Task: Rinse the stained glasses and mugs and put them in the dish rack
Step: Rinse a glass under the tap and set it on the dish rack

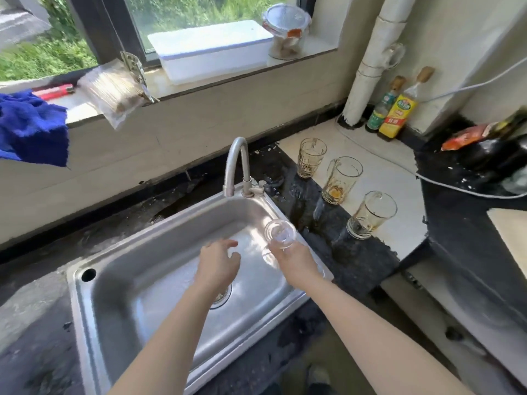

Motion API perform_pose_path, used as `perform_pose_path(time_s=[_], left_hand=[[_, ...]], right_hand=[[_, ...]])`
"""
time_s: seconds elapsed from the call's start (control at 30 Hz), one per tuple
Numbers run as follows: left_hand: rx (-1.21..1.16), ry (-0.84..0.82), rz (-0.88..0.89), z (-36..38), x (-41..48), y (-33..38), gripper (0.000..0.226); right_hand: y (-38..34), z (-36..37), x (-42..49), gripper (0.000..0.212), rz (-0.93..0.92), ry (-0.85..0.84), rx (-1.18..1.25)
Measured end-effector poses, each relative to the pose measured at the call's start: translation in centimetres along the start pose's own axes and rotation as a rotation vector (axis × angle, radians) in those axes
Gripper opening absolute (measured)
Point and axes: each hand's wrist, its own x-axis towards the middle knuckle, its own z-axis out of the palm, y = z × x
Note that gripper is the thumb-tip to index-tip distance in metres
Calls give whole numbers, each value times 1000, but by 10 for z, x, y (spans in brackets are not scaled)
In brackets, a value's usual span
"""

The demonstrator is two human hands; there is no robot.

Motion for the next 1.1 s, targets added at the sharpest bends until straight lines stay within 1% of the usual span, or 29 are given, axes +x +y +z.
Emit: perform_pose_path(time_s=[0.13,0.2,0.27,0.33,0.4,0.47,0.6,0.7,0.73,0.87,1.0,1.1], left_hand=[[16,37,198,27,4,45,35],[32,37,314,46,4,79,33],[53,12,434,70,2,117,32],[50,-53,562,101,-7,159,31],[23,-126,674,134,-24,203,30],[16,-197,751,169,-46,244,29],[83,-342,948,250,-106,321,30],[123,-443,1039,315,-169,370,33],[135,-468,1067,336,-191,386,33],[215,-576,1139,416,-269,441,31],[291,-666,1140,484,-330,497,32],[309,-705,1192,526,-367,542,32]], right_hand=[[23,-41,-10,33,81,76,150],[40,-75,-24,26,78,129,220],[58,-113,-44,22,55,223,230],[83,-153,-68,22,60,320,235],[112,-191,-95,24,105,421,242],[144,-227,-124,26,153,515,242],[213,-299,-196,34,234,628,195],[272,-342,-253,24,275,720,205],[293,-355,-273,25,294,758,220],[370,-402,-346,41,384,861,192],[443,-451,-407,41,489,954,166],[487,-490,-439,39,546,1013,175]])
